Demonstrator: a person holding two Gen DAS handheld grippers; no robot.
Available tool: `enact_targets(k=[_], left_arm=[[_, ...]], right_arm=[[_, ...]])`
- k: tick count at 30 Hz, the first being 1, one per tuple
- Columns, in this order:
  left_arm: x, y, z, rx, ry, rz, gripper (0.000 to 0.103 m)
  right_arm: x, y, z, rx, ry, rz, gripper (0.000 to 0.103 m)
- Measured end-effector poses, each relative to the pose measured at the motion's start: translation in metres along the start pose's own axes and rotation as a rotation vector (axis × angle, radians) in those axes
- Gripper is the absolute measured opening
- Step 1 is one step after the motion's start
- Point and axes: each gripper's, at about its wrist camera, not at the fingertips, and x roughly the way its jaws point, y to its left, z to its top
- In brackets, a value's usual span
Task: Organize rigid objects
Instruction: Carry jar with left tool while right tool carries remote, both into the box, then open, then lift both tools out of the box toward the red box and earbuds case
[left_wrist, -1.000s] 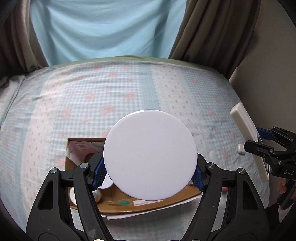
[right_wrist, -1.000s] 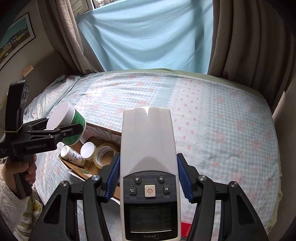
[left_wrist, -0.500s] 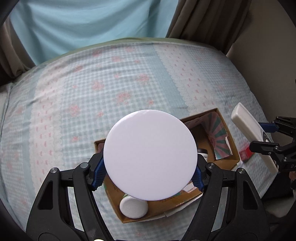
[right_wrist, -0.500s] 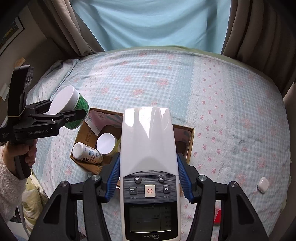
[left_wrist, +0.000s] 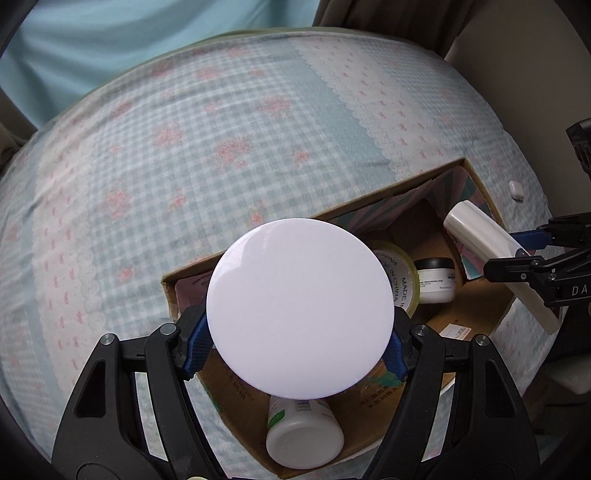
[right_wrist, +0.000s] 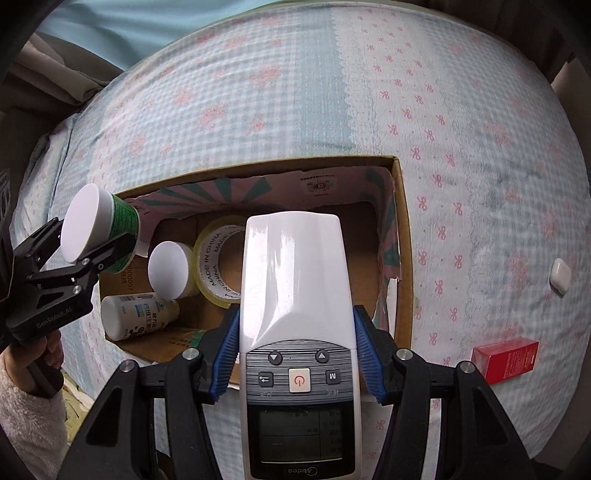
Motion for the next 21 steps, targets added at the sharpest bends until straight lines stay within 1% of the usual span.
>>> enact_targets(k=[7, 10, 11, 12, 13, 14, 15, 17, 21], left_arm=[[0.014, -0.007, 0.001, 0.057, 0.036, -0.002, 0.071], [0.017, -0.010, 0.004, 0.060, 0.047, -0.025, 0.072], [0.014, -0.011, 0.006, 0.058, 0.041, -0.044, 0.075], [0.010, -0.011, 0.007, 0.058, 0.035, -0.051, 0.100], [0.004, -0.011, 0.008, 0.060, 0.018, -0.042, 0.103], [-0.001, -0.011, 0.009, 0.061, 0.002, -0.037, 0.103], [-0.006, -0.010, 0.009, 0.061, -0.004, -0.033, 0.103], [-0.015, -0.005, 0.007, 0.041, -0.012, -0.020, 0.103], [-0.029, 0.009, -0.004, -0.016, -0.012, -0.033, 0.103]], right_arm=[[0.019, -0.008, 0.009, 0.095, 0.038, -0.008, 0.054], [0.026, -0.013, 0.011, 0.147, 0.042, -0.005, 0.054], [0.027, -0.015, 0.011, 0.164, 0.039, 0.001, 0.054], [0.025, -0.016, 0.011, 0.182, 0.028, 0.015, 0.062], [0.023, -0.017, 0.010, 0.192, 0.012, 0.028, 0.080], [0.019, -0.016, 0.010, 0.193, -0.008, 0.043, 0.090], [0.014, -0.015, 0.009, 0.188, -0.030, 0.055, 0.103], [0.005, -0.012, 0.006, 0.175, -0.052, 0.053, 0.103], [-0.006, -0.010, -0.002, 0.162, -0.068, 0.054, 0.103]])
